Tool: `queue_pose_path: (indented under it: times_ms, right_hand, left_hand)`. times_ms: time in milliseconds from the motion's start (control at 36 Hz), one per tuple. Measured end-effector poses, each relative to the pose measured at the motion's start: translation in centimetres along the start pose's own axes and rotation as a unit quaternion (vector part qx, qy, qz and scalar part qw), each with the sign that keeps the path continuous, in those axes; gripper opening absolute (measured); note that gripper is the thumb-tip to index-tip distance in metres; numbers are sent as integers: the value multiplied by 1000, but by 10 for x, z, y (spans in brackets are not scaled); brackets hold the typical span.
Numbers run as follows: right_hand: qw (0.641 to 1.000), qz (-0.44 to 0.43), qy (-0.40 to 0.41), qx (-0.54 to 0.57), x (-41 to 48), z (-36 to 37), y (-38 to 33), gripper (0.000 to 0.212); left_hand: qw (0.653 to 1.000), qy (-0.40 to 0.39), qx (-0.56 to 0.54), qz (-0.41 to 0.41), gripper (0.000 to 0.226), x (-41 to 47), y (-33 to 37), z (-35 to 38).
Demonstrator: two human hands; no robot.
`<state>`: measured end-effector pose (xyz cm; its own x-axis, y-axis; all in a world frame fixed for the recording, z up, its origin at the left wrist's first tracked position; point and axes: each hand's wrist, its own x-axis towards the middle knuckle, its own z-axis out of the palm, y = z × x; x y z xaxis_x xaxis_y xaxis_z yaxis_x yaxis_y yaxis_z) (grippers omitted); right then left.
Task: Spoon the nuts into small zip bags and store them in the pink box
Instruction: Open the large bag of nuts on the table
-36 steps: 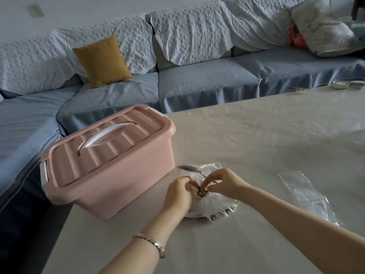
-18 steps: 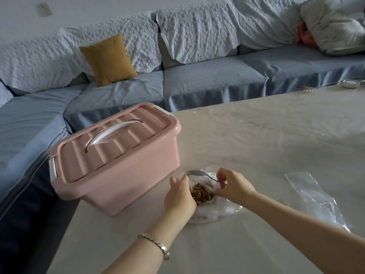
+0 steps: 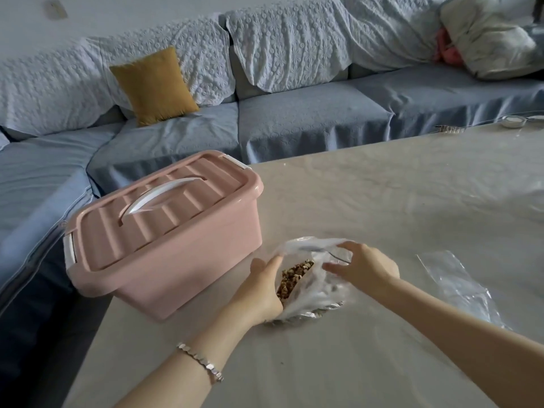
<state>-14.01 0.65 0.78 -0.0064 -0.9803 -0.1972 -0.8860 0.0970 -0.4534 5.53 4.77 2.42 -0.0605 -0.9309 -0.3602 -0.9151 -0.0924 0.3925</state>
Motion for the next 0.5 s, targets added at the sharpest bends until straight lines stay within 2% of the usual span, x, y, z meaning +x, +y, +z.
queue_pose_path:
  times_ms: [139, 278, 333, 389, 500]
  right_hand:
    - [983, -19, -68, -167, -6, -4, 2, 96]
    - [967, -39, -145, -206, -15, 3, 13, 104]
    - [970, -31, -160, -178, -17, 1, 18, 99]
    - [984, -20, -139, -114, -15, -2, 24, 86]
    - [993, -24, -35, 108, -22, 2, 38, 40]
  left_hand:
    - [1000, -6, 1, 12, 81, -6, -14, 14]
    - [999, 15, 50, -14, 94, -2, -26, 19]
    - [999, 16, 35, -16, 96, 4, -24, 20]
    - [1000, 30, -5, 3, 99, 11, -19, 22]
    - [995, 52, -48, 72, 108, 20, -12, 32]
